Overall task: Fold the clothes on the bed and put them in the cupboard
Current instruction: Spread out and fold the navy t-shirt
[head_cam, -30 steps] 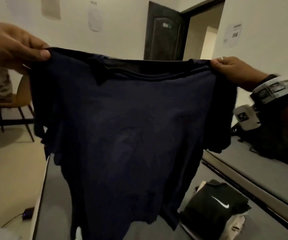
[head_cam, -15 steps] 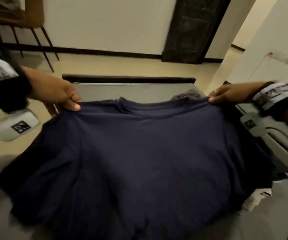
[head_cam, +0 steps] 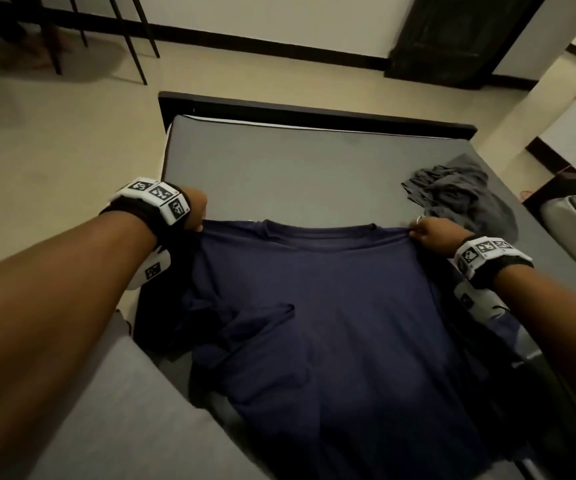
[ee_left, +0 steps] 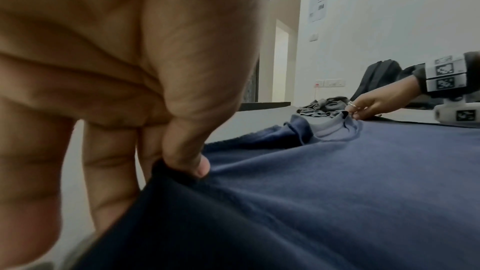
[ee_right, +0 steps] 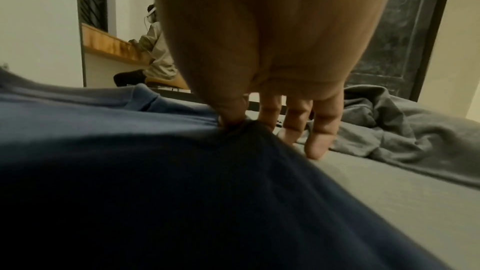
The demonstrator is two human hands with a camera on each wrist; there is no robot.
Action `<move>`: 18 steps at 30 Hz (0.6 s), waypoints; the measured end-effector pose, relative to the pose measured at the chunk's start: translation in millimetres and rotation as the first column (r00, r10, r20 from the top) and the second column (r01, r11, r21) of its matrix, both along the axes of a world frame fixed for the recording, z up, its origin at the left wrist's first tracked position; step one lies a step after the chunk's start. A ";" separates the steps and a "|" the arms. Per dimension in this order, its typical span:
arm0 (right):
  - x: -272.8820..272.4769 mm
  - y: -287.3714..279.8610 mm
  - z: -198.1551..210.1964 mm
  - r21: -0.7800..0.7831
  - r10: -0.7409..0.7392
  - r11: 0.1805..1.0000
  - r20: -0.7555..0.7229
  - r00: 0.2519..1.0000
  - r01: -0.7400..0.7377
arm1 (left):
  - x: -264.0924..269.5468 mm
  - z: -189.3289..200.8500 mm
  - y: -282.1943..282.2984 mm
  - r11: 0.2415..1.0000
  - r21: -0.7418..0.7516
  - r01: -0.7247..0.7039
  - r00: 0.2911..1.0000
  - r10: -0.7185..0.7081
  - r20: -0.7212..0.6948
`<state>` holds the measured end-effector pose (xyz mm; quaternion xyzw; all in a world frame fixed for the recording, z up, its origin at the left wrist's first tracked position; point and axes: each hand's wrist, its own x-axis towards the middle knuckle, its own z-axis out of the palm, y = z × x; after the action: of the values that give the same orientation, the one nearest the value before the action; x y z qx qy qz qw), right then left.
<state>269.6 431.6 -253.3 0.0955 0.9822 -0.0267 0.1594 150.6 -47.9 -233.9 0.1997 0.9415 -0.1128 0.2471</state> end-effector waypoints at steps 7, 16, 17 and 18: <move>-70.1 -13.5 -3.8 0.014 0.102 0.995 -0.091 0.991 -0.101 | -38.1 -5.4 -11.3 0.980 0.147 -0.132 0.974 0.155 -0.163; -165.6 -28.4 -1.7 0.047 0.073 0.996 -0.046 0.996 -0.071 | -109.1 -21.8 -21.0 0.962 0.199 -0.185 0.897 0.248 -0.367; -173.4 -27.0 -1.7 0.050 0.054 0.997 -0.061 0.997 -0.051 | -117.1 -22.7 -20.3 0.959 0.204 -0.196 0.891 0.261 -0.372; -181.8 -27.0 -1.2 0.055 0.040 0.998 -0.082 0.996 -0.035 | -125.5 -24.1 -18.9 0.957 0.208 -0.201 0.885 0.268 -0.381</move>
<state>87.9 404.6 -254.5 0.0802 0.9900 -0.0011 0.1162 25.1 -66.8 -258.0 0.0757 0.9953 -0.0439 0.0416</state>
